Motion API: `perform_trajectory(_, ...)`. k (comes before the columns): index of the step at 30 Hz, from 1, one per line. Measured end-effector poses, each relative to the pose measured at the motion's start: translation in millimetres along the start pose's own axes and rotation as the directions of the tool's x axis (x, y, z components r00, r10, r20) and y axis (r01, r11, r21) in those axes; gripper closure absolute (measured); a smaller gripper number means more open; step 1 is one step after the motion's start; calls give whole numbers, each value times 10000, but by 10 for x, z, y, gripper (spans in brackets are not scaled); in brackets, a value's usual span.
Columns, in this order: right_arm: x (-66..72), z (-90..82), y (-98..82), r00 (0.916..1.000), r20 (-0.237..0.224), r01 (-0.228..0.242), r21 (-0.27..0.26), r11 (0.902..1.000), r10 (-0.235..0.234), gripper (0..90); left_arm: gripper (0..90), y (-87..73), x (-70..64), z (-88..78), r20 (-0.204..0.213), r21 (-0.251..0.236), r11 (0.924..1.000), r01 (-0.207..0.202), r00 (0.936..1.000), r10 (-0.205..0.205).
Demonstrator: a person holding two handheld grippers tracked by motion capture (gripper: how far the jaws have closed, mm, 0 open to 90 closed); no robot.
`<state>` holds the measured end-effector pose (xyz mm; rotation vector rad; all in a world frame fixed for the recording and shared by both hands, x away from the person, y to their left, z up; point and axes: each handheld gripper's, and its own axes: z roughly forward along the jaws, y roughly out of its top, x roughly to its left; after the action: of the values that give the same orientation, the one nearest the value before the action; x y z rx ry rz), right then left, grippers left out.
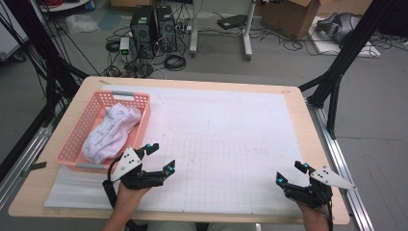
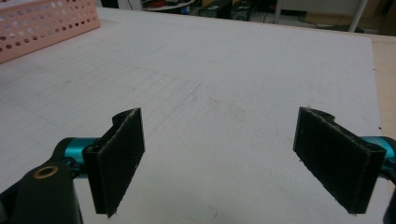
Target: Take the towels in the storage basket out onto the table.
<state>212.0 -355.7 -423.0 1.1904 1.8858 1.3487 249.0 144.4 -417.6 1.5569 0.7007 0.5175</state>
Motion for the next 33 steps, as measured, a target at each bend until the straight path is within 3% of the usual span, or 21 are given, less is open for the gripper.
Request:
perform_trajectory(10, 34, -21, 0, 10000, -27, -35, -71, 10000, 35, 149, 184, 153, 51, -131, -279, -297, 9996, -3, 9996, -5)
perform_trajectory(16, 25, -20, 0, 10000, 3, -49, -70, 10000, 49, 149, 183, 328, 141, -213, -173, -287, 9996, -32, 9998, 27)
perform_trajectory(20, 25, -23, -1, 10000, 26, -43, -72, 10000, 44, 149, 177, 473, 258, -342, 2, -315, 9995, -92, 10000, 92)
perform_trajectory(27, 44, -19, 3, 10000, 16, -41, -39, 10000, 41, 149, 160, 638, 523, -574, -531, -621, 9981, 41, 9986, -74)
perform_trajectory(31, 43, -3, 7, 10000, 26, 15, -21, 10000, -15, 150, 160, 725, 641, -632, -824, -612, 9981, 18, 9966, -69)
perform_trajectory(33, 41, -2, 5, 10000, 7, -38, -22, 10000, 38, 150, 159, 747, 714, -642, -880, -620, 9979, 202, 9958, -256)
